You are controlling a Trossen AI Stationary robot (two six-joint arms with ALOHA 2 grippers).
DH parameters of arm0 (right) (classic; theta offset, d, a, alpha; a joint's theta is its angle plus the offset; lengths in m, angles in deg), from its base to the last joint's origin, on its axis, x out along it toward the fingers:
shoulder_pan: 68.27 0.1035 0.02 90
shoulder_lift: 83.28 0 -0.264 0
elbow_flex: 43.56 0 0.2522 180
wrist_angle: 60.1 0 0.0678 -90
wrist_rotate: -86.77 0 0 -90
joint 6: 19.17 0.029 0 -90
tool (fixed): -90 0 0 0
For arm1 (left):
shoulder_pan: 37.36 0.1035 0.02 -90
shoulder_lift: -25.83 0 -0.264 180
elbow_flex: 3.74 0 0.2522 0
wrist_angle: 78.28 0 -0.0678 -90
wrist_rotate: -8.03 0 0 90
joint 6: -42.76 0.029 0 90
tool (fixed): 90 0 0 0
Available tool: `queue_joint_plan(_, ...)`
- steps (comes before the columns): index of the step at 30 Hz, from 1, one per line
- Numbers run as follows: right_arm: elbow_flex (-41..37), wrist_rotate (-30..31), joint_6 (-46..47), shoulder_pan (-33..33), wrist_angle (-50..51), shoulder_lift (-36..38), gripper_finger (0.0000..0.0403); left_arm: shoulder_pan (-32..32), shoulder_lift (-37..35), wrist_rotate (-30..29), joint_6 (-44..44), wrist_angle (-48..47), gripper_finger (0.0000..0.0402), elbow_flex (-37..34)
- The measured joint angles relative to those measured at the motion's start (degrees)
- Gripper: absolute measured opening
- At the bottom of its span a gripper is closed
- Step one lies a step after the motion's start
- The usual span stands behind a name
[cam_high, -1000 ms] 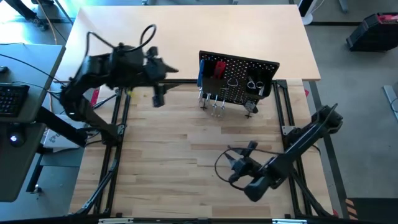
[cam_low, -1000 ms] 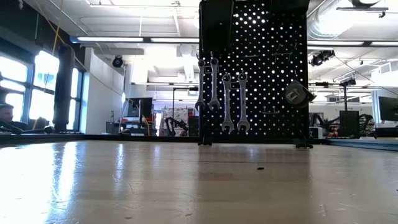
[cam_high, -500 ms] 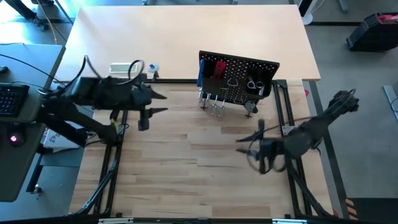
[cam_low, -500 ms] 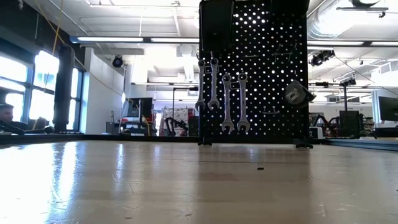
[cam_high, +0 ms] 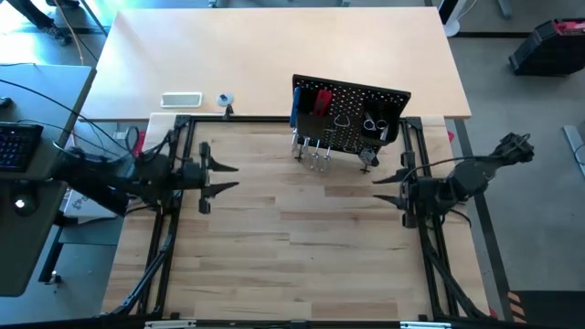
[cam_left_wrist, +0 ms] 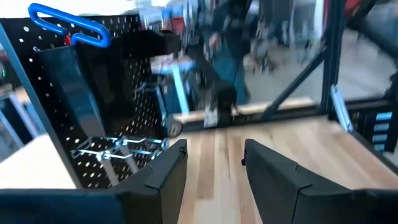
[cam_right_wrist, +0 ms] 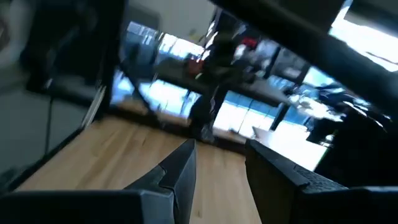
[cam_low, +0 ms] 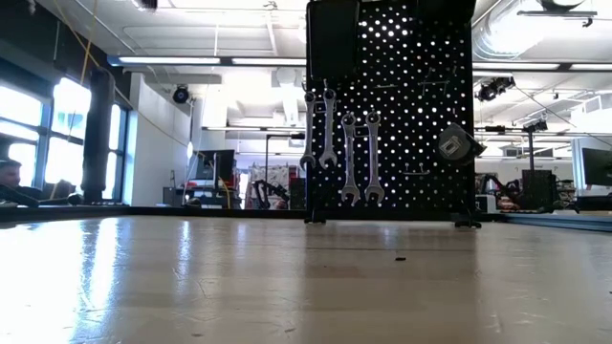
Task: Hang tools onto peg board
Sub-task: Return to Home Position
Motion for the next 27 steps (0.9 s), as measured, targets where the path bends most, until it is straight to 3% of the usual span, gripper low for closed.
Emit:
queue_joint_plan(5,-17.9,-2.9,-0.2,-2.7,-17.8,10.5,0.013,0.0,-7.4,1.8,0.4,17.8,0.0151,-16.2)
queue_joint_plan(12,-34.7,-6.2,2.2,-6.5,-31.4,20.7,0.013,0.2,-13.4,4.5,0.4,27.5,0.0151,-26.2)
queue_joint_plan(20,-44.6,-10.0,2.6,-11.2,-39.0,26.6,0.013,2.6,-18.7,11.7,-0.6,30.7,0.0151,-31.7)
queue_joint_plan(27,-44.9,-15.1,2.8,-16.1,-37.3,27.3,0.013,6.2,-21.7,12.1,-1.5,32.7,0.0151,-36.7)
